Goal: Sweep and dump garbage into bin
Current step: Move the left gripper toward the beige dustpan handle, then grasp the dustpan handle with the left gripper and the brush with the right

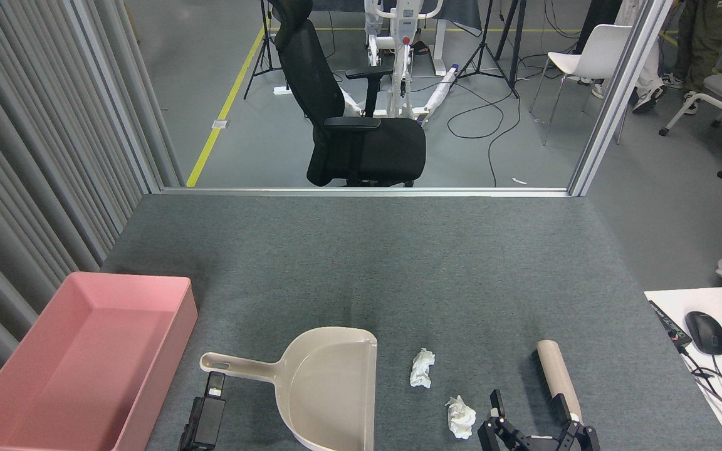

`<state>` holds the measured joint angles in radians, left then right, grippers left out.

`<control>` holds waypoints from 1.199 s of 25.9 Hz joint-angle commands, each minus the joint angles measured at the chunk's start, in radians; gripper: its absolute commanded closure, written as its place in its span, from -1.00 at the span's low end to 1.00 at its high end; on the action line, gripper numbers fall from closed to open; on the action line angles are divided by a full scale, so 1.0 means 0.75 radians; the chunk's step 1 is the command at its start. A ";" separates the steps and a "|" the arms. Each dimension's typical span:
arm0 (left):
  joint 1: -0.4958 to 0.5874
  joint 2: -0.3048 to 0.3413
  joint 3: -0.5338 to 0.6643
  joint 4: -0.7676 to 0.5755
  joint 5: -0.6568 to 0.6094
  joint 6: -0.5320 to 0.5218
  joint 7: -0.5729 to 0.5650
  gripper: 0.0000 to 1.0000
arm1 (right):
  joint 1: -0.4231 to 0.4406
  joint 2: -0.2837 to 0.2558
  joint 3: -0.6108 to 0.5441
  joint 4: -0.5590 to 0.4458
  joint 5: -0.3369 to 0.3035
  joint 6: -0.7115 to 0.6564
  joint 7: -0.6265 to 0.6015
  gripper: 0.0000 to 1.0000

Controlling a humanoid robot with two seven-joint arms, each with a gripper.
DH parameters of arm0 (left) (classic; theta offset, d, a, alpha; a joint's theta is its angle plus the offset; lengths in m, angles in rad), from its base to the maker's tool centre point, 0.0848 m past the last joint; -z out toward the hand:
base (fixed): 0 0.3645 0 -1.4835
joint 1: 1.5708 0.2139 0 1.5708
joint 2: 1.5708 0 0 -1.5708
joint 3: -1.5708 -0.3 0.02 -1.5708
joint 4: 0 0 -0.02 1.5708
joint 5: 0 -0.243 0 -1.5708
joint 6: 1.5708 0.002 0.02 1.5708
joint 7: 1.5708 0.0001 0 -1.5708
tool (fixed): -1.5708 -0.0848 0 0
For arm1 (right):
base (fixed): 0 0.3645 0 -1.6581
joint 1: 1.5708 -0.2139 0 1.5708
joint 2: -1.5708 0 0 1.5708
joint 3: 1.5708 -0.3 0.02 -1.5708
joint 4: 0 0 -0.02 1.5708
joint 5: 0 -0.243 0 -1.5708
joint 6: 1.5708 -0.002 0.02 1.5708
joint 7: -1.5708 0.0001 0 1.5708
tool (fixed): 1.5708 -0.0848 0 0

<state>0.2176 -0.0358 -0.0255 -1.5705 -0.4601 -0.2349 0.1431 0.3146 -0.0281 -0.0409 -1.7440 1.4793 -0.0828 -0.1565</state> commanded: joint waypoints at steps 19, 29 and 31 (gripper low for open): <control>-0.212 -0.003 0.001 0.274 -0.004 -0.032 -0.009 -0.99 | 0.163 -0.083 -0.128 -0.066 -0.215 -0.135 -0.008 -0.96; -0.253 -0.003 0.001 0.376 -0.008 -0.049 0.001 -0.99 | 0.217 -0.093 -0.220 -0.066 -0.218 -0.119 0.002 -0.96; -0.266 -0.003 0.001 0.382 -0.008 -0.049 0.001 -0.99 | 0.237 -0.100 -0.220 -0.064 -0.218 -0.119 0.000 -0.96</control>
<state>0.0331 -0.0375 -0.0245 -1.3031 -0.4659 -0.2685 0.1423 0.4743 -0.0987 -0.1917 -1.7927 1.3164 -0.1695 -0.1571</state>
